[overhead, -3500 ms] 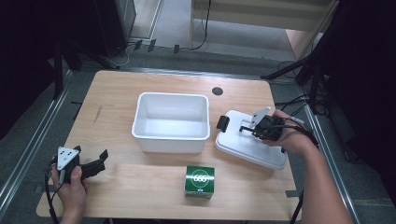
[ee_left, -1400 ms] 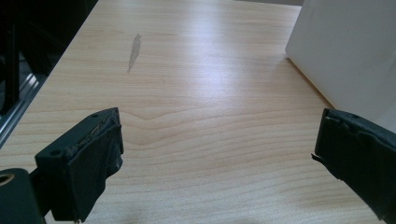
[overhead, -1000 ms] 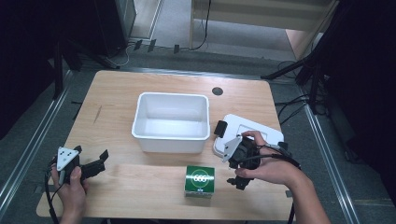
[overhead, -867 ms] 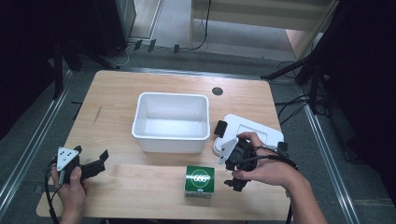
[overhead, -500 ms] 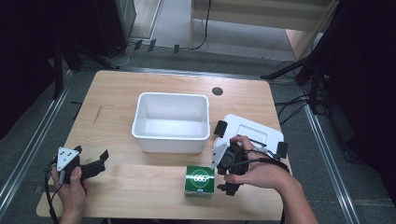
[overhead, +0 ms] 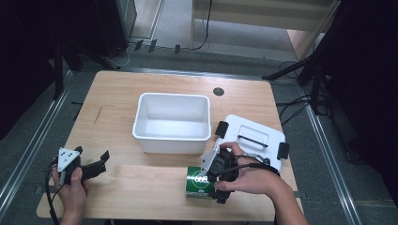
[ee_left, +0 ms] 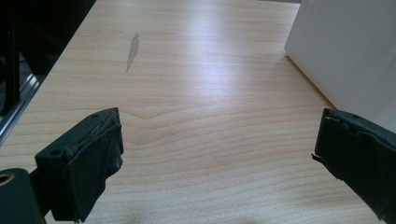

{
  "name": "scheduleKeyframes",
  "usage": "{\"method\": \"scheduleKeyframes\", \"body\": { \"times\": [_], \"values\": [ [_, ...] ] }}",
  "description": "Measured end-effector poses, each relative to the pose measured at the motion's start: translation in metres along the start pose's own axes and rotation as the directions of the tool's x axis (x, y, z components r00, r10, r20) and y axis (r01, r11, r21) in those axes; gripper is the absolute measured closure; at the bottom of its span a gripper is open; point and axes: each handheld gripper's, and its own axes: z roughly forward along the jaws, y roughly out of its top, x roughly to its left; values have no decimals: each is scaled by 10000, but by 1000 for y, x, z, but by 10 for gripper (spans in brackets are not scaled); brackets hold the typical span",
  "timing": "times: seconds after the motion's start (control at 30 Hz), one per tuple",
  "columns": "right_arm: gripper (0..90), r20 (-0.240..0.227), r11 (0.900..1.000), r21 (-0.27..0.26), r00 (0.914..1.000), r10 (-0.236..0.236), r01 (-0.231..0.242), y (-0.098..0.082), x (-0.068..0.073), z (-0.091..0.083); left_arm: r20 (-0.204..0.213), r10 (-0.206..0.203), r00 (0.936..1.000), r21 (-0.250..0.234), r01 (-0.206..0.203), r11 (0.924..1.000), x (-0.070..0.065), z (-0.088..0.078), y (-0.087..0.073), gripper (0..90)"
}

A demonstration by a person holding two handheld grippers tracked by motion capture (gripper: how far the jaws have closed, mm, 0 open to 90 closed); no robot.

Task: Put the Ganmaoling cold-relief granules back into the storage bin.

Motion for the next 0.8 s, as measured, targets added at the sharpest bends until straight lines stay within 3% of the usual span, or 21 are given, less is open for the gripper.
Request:
{"method": "scheduleKeyframes", "body": {
  "times": [0.13, 0.8],
  "values": [
    [0, -63, 10000, -64, 10000, 67, -67, 4, 1, 4, 4, -4, 10000, -5, 4, 10000, 0, 0, 0, 18],
    [0, -161, 9979, 638, 9998, -74, 84, 21, 3, 37, 47, -99, 9999, -33, 99, 9999, 1, 0, 0, 17]
  ]
}}
